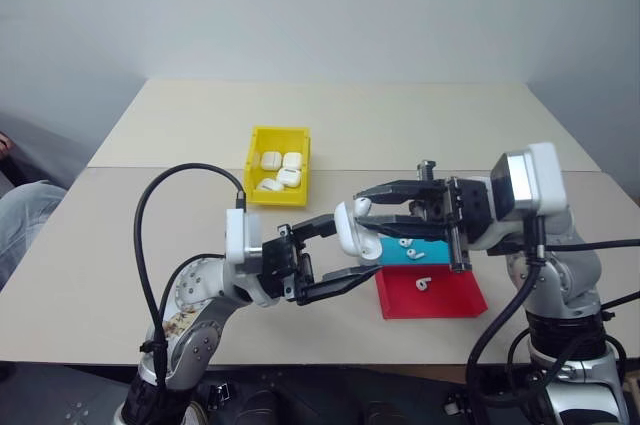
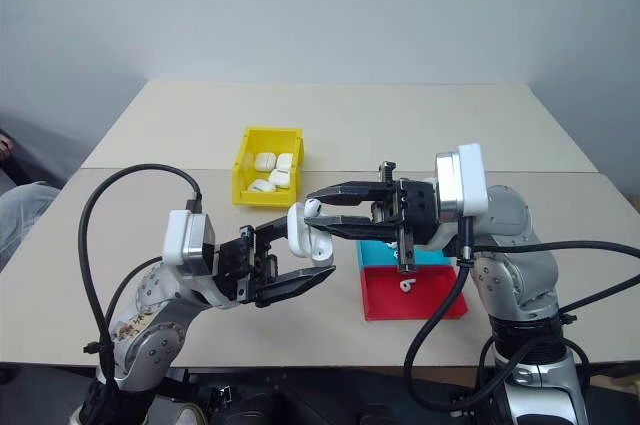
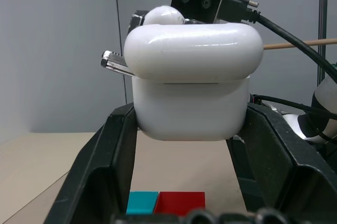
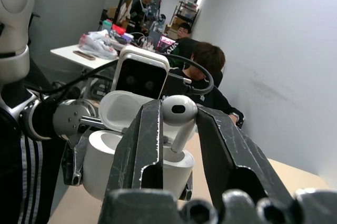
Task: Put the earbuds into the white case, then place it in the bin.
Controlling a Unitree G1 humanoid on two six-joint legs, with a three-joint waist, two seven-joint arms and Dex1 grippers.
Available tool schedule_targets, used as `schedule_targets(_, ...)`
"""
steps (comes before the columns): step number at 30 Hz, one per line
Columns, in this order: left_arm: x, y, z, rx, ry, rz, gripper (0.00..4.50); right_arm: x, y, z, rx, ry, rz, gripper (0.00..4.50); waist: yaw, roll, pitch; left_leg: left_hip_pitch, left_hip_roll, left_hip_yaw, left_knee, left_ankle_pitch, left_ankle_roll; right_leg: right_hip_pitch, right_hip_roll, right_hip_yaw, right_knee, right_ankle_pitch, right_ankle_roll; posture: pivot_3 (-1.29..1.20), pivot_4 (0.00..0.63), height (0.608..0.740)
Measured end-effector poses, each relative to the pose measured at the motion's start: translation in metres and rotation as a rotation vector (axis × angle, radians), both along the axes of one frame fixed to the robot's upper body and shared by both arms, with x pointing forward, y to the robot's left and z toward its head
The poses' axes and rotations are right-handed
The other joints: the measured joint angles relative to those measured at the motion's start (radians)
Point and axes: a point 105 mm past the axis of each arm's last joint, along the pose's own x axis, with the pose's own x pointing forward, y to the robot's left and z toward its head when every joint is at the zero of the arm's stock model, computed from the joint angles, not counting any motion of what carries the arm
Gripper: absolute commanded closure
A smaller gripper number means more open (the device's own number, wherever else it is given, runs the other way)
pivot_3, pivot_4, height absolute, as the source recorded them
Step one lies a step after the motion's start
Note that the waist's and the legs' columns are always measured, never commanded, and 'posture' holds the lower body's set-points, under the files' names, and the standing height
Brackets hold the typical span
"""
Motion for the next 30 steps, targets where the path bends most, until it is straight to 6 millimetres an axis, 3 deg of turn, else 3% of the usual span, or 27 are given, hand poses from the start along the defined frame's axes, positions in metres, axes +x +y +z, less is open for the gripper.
schedule_targets(5, 0.000, 0.000, -0.002, 0.005, 0.006, 0.004, 1.77, 0.001, -0.001, -0.003, -0.002, -0.018, -0.011, 3.33, 0.000, 0.000, 0.000, 0.000, 0.000, 0.000, 0.000, 0.000, 0.000, 0.000, 0.000, 0.000, 0.000, 0.000, 0.000, 0.00, 0.150, 0.740)
schedule_targets(8, 0.000, 0.000, -0.002, 0.006, 0.006, 0.004, 1.77, 0.002, -0.003, -0.006, -0.005, -0.019, -0.015, 2.80, 0.000, 0.000, 0.000, 0.000, 0.000, 0.000, 0.000, 0.000, 0.000, 0.000, 0.000, 0.000, 0.000, 0.000, 0.000, 0.00, 0.150, 0.740)
schedule_targets(11, 0.000, 0.000, -0.003, 0.011, 0.004, 0.000, 1.77, 0.003, -0.003, -0.006, -0.007, -0.037, -0.029, 1.85, 0.000, 0.000, 0.000, 0.000, 0.000, 0.000, 0.000, 0.000, 0.000, 0.000, 0.000, 0.000, 0.000, 0.000, 0.000, 0.00, 0.150, 0.740)
schedule_targets(19, 0.001, 0.001, -0.006, 0.039, 0.005, 0.010, 1.77, 0.005, -0.005, -0.010, -0.032, -0.072, -0.048, 1.85, 0.000, 0.000, 0.000, 0.000, 0.000, 0.000, 0.000, 0.000, 0.000, 0.000, 0.000, 0.000, 0.000, 0.000, 0.000, 0.00, 0.150, 0.740)
schedule_targets(23, 0.007, 0.008, -0.017, 0.096, -0.002, 0.051, 1.77, 0.008, -0.015, -0.017, -0.156, -0.045, -0.083, 1.85, 0.000, 0.000, 0.000, 0.000, 0.000, 0.000, -0.001, 0.000, 0.000, 0.000, 0.000, 0.000, -0.001, 0.000, 0.000, 0.00, 0.150, 0.740)
schedule_targets(25, 0.010, 0.015, -0.026, 0.143, -0.009, 0.085, 1.77, 0.015, -0.025, -0.020, -0.244, -0.009, -0.132, 1.85, 0.000, 0.000, 0.000, 0.000, 0.000, 0.001, -0.001, 0.000, 0.000, 0.000, 0.000, 0.000, -0.001, 0.000, 0.000, 0.00, 0.150, 0.740)
schedule_targets(30, 0.023, 0.037, -0.046, 0.244, -0.011, 0.188, 1.77, 0.058, -0.049, -0.039, -0.612, 0.001, -0.346, 1.85, -0.005, 0.000, 0.000, 0.001, 0.001, 0.002, -0.001, 0.000, 0.000, -0.002, 0.000, 0.001, -0.001, 0.000, -0.001, 0.00, 0.150, 0.740)
